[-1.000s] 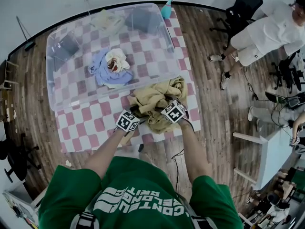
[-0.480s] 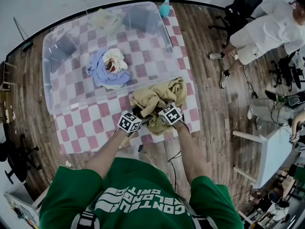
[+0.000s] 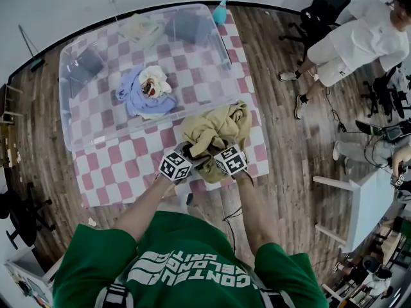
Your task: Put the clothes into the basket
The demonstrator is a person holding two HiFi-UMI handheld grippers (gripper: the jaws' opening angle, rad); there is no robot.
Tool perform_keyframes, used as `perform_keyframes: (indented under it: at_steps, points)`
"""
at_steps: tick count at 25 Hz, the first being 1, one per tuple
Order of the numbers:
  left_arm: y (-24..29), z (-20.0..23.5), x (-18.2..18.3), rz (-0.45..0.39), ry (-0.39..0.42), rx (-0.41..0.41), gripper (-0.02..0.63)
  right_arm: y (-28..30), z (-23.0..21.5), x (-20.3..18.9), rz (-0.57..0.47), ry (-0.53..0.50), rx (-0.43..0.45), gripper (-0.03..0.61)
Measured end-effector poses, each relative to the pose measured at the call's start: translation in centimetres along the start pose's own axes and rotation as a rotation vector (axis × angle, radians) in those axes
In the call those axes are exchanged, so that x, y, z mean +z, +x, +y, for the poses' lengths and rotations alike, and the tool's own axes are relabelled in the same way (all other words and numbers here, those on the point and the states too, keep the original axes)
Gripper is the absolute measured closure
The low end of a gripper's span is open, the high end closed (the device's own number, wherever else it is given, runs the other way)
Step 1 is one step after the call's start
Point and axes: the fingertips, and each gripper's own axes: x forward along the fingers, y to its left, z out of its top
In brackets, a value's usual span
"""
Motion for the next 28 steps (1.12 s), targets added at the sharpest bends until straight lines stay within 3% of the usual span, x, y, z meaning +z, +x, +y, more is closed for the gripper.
perform_keyframes:
  at_steps: [9,28]
  points:
    - [-0.9,-4.1,2.5,-0.053,0.128,-0.050,0.311,-4.8,0.9,1.5,-0.122,0.005,-0.059,0.474]
    - [-5.3,-14.2,13.6,-0.182,0.491,-0.121,0.318,-19.1,2.6,10.0,-0.424,-0.061,-0.256,0.480]
